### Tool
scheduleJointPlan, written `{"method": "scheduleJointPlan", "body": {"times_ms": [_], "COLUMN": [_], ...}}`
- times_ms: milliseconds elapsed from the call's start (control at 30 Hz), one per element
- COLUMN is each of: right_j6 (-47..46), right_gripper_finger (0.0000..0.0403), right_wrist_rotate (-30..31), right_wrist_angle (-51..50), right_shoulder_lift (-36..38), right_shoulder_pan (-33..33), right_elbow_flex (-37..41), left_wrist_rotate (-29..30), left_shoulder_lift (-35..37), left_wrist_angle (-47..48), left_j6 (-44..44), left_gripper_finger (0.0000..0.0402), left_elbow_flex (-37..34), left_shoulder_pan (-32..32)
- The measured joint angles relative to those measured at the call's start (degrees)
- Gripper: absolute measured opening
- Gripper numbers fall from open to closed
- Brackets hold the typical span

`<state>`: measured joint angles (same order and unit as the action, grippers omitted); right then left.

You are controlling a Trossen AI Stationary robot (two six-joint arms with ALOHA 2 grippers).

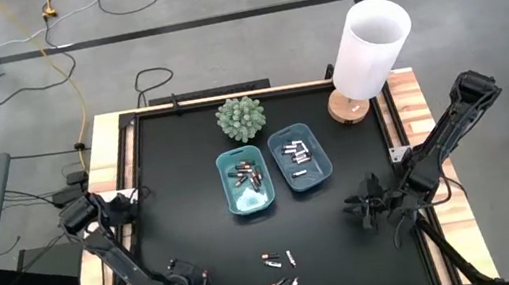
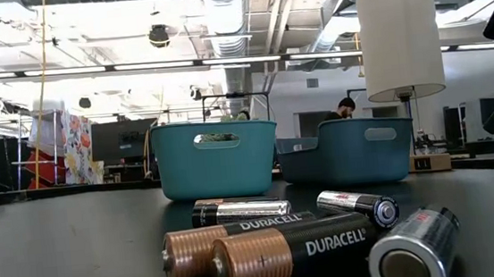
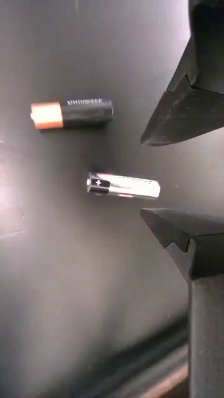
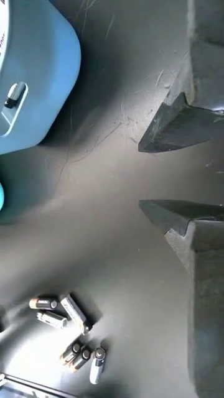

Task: Sort batteries
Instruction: Put the white battery into the blue bin

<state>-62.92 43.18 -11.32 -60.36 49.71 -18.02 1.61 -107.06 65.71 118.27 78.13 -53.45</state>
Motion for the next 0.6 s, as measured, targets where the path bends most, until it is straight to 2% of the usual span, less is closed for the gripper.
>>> {"method": "scheduleJointPlan", "body": {"times_ms": [433, 500, 600], "right_j6": [-0.02, -0.02, -0.02], "right_gripper_finger": [0.015, 0.015, 0.015], "right_wrist_rotate": [-0.01, -0.02, -0.02], "right_wrist_angle": [0.01, 0.03, 0.08], "right_shoulder_lift": [0.0, 0.0, 0.0], "right_shoulder_pan": [0.0, 0.0, 0.0], "right_elbow_flex": [0.0, 0.0, 0.0], "left_wrist_rotate": [-3.07, -3.39, -4.38], "left_shoulder_lift": [0.71, 0.8, 0.78], "left_wrist_angle": [-19.38, -20.53, -21.16], "left_j6": [-1.31, -1.46, -1.54], "left_gripper_finger": [0.0168, 0.0158, 0.0122], "left_elbow_flex": [-14.58, -15.62, -16.02], "left_shoulder_pan": [0.0, 0.02, 0.11]}}
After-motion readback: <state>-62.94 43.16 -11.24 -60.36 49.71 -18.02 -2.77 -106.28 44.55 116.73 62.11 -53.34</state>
